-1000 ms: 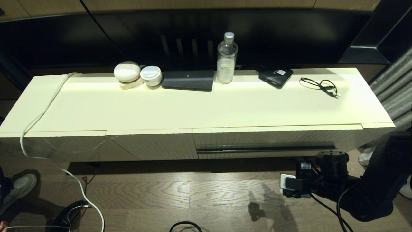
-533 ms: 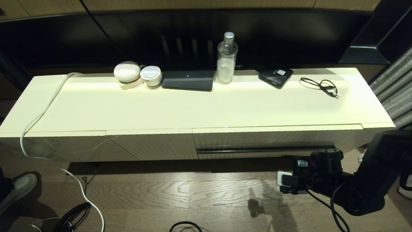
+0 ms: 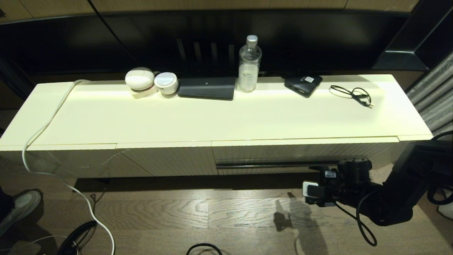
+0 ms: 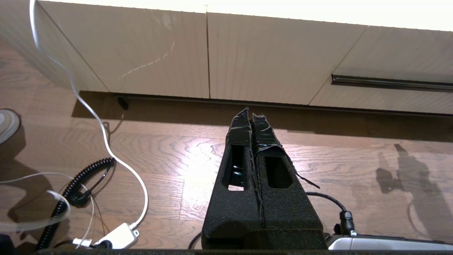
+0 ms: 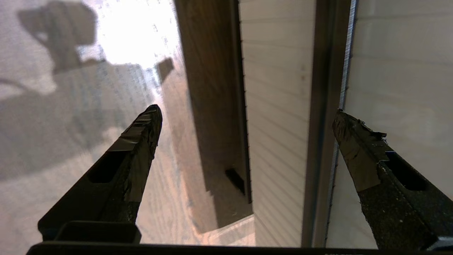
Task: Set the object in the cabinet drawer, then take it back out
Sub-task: Open the drawer
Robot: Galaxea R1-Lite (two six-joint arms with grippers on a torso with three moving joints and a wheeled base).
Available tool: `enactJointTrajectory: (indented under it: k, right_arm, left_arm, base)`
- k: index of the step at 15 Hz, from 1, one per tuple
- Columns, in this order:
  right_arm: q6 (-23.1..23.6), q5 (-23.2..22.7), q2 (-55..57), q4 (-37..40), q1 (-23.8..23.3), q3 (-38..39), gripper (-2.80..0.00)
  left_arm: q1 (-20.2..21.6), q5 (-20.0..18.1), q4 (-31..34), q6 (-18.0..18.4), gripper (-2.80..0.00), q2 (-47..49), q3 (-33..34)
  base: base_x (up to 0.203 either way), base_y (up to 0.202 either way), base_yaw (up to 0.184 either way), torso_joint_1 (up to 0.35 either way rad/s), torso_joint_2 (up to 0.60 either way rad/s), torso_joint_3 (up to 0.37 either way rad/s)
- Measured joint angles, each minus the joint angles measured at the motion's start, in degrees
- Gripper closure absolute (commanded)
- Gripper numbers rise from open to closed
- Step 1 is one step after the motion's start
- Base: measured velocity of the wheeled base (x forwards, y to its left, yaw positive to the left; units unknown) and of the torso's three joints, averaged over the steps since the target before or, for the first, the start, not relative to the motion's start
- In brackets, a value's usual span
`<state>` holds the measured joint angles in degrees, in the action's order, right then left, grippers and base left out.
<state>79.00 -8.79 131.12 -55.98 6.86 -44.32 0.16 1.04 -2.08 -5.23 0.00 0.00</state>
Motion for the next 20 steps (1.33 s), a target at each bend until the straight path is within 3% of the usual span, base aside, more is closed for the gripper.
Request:
enactJointTrajectory:
  k: [7,20]
  right_arm:
    - [-0.13,0.37,1.42,0.14,-0.45,-5.09,-2.8]
    - [-0.48,1.35,3.99,1.41,-0.5,-6.34,-2.8]
  left_arm:
    - [0.0,0.0,0.0,0.0,0.0,0.0,0.0]
    - [-0.02,0.0,0.0,0.02,0.0,0.0,0.0]
  base:
    - [0.0,0.0,0.0,0.0,0.0,0.0]
    - [0.0,0.0,0.0,0.0,0.0,0.0]
